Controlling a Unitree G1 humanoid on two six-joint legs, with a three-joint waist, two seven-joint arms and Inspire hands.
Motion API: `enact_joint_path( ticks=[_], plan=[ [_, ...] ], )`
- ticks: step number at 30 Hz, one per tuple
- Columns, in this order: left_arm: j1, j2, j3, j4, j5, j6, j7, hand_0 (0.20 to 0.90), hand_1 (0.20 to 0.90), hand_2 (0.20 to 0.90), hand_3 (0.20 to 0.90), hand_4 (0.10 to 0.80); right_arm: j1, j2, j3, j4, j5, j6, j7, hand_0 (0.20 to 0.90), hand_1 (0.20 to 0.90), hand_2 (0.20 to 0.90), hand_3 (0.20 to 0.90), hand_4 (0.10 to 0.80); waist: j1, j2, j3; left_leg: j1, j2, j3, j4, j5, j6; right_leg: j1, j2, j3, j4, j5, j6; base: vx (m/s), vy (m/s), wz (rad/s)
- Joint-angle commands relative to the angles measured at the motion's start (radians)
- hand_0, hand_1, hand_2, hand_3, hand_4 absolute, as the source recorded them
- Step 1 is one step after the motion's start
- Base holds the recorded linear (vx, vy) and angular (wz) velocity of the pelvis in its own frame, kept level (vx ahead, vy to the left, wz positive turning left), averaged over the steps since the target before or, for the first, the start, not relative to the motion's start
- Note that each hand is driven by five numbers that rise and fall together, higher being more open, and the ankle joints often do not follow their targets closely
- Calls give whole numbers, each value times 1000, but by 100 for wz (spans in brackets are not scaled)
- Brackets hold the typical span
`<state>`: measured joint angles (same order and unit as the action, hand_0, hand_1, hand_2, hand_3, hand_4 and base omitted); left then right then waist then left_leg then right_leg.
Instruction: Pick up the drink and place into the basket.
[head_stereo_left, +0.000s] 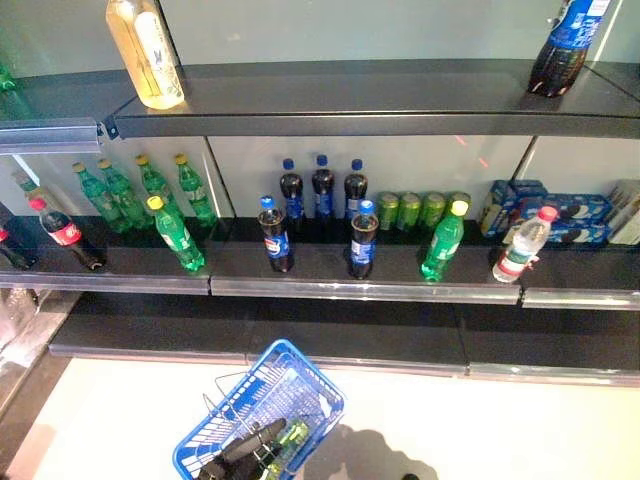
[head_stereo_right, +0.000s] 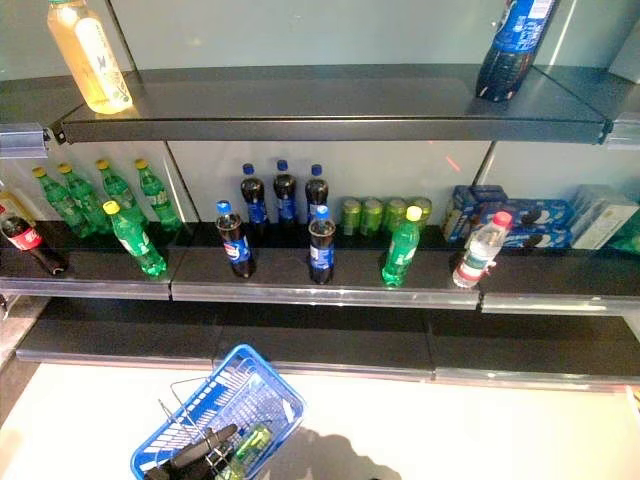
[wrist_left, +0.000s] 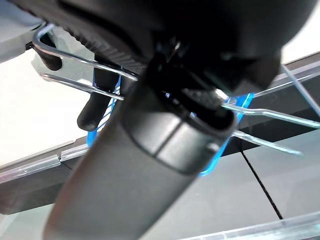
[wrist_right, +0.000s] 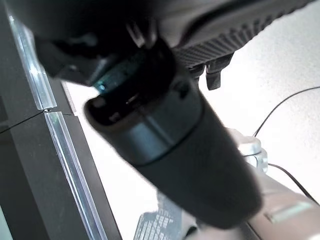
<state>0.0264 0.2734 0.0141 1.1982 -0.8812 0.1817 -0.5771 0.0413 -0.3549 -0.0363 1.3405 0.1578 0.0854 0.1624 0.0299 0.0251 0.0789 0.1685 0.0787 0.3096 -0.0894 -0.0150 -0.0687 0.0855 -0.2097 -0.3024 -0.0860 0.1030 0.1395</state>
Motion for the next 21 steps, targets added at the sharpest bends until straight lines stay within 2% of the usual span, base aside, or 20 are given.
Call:
enact_joint_path(
  ticks=[1,5,6,8,9,10,12,14,15,17,19,21],
  plan=[
    [-92,31,40,-28,-30,-27,-129,300,300,300,200,100,-67,-24,15,65,-13,-34,15,900,900,900,900,800,26,-18,-1,-40,3,-30,2,9,-14,41,-14,-32,101,-102,8,141,214,10],
    [-93,42,49,-15,-29,-21,-144,300,300,300,200,100,-70,-19,13,50,-15,-32,16,900,900,900,900,800,31,-30,-2,-33,-13,-42,2,-1,4,33,-27,-22,129,-107,19,93,180,11],
    [-91,48,49,-9,-26,-21,-153,300,300,300,200,100,-75,-16,14,43,-19,-26,15,900,900,900,900,800,33,-40,-1,-30,-29,-50,4,-11,21,20,-42,-4,157,-96,31,105,271,2],
    [-96,55,47,-2,-20,-20,-161,300,300,300,200,100,-79,-12,15,37,-11,-19,13,900,900,900,900,800,35,-53,5,-33,-45,-58,11,-20,37,-2,-66,19,194,-66,42,88,243,5],
    [-96,55,47,-2,-20,-20,-161,300,300,300,200,100,-79,-12,15,37,-11,-19,13,900,900,900,900,800,35,-53,5,-33,-45,-58,11,-20,37,-2,-66,19,194,-66,42,78,238,24],
    [-101,59,46,-2,-13,-17,-166,300,300,300,200,100,-79,-9,11,31,-11,-15,13,900,900,900,900,800,37,-62,11,-35,-63,-65,18,-26,51,-28,-95,36,238,-20,53,48,161,24],
    [-102,59,45,-3,-12,-16,-166,300,300,300,200,100,-79,-9,11,30,-10,-15,12,900,900,900,900,800,37,-64,12,-35,-65,-66,19,-27,53,-34,-100,40,246,-13,55,44,143,18],
    [-108,60,37,-5,6,-14,-175,300,300,300,200,100,-81,-7,2,30,5,-17,0,900,900,900,900,800,32,-61,19,-39,-84,-80,30,-36,73,-76,-120,78,329,26,59,94,316,24],
    [-114,67,19,-6,13,-8,-184,300,300,300,200,100,-82,-12,-5,29,17,-24,-7,900,900,900,900,800,16,-49,25,-45,-97,-100,34,-36,87,-130,-112,133,436,54,51,110,405,30],
    [-122,72,12,-5,11,-3,-185,300,300,300,200,100,-78,-16,-6,32,14,-35,-4,900,900,900,900,800,2,-41,31,-41,-104,-110,33,-40,95,-177,-101,164,513,68,42,93,277,26],
    [-131,75,5,-13,1,6,-186,300,300,300,200,100,-81,-19,-2,48,8,-47,-2,900,900,900,900,800,-12,-41,36,-28,-113,-117,23,-44,97,-205,-61,178,493,52,34,106,105,27],
    [-134,74,0,-19,-6,10,-185,300,300,300,200,100,-85,-19,0,55,0,-47,-4,900,900,900,900,800,-17,-48,37,-22,-121,-124,20,-49,96,-205,-36,170,434,40,32,87,-9,37]
  ],
)
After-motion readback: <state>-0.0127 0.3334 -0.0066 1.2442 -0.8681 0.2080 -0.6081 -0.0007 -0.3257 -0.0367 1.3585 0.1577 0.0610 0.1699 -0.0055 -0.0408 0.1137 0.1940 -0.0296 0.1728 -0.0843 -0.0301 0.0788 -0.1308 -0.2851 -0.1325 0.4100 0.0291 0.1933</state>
